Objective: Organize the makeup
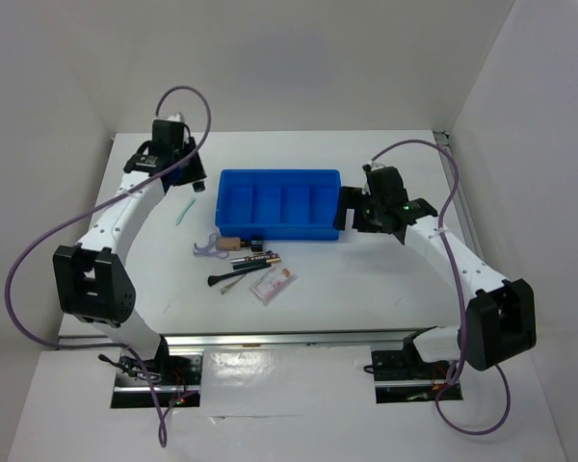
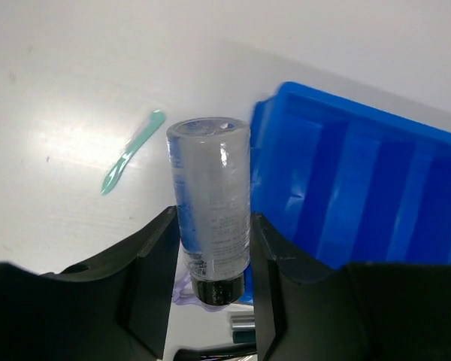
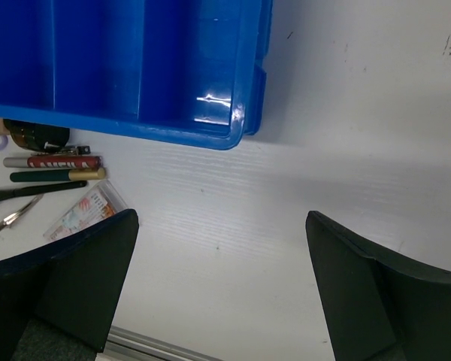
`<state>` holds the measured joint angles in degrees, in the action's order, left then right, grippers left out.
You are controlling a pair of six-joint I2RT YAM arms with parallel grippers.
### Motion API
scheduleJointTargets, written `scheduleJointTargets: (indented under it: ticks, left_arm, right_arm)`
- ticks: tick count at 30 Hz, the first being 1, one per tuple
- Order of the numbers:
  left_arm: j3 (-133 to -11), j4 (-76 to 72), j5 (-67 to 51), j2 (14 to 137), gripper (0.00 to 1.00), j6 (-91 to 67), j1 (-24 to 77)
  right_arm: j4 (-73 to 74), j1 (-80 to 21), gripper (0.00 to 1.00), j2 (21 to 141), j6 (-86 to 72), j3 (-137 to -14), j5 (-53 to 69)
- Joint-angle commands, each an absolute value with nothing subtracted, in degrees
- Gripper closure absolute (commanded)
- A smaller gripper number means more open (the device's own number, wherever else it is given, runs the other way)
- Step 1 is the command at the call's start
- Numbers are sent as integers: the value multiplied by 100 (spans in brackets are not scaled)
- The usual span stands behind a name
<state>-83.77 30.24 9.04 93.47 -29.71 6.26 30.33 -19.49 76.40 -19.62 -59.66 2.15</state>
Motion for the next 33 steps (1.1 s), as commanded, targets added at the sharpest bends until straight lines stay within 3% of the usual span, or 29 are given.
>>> scheduleJointTargets:
  ticks: [1,16,20,25,30,33]
  left_arm:
    - [-8727,2804,448,9438,100,-1996,1133]
    - [-10880,4464,2241,11689,100,-2170,2188]
    - [-10881,4465,2241,11821,89,-2346,2241]
    - [-10758,4412,2084,11769,51,-2347,2241]
    - [-10758,4351,1969,11716,33,-2347,2241]
    - [-10758,4351,1969,11585,30,-2347,2241]
  right_arm:
    - [3050,-1925,0,7400,-1978,-6064,255]
    - [3287,-1925,0,7189,-1978,-6064,35]
    - [3339,-1925,0,7189,-1978,-6064,35]
    - [3340,-1925,0,7189,-1978,-6064,-18]
    - [3340,-1925,0,7189,-1978,-6064,-18]
    - [3340,-1925,0,7189,-1978,-6064,-18]
